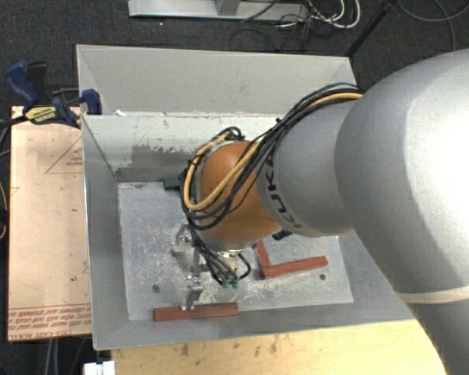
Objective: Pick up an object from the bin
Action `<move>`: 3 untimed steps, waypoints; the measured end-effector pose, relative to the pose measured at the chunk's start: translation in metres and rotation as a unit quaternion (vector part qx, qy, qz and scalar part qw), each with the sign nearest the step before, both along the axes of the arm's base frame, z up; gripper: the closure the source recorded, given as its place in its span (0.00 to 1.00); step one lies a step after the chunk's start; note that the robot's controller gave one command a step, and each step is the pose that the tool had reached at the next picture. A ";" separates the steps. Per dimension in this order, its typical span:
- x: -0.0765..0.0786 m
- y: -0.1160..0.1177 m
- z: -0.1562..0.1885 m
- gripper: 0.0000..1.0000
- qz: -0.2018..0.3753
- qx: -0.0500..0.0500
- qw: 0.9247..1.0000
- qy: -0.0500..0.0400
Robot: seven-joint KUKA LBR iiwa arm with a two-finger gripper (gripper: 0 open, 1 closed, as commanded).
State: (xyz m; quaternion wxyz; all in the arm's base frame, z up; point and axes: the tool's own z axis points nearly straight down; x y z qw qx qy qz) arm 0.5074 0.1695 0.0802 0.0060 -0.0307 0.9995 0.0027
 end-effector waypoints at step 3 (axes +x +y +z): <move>0.008 -0.082 0.011 0.00 0.049 -0.002 0.999 0.006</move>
Offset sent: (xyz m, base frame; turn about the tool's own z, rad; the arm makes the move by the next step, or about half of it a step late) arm 0.0457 -0.0653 -0.0102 -0.0911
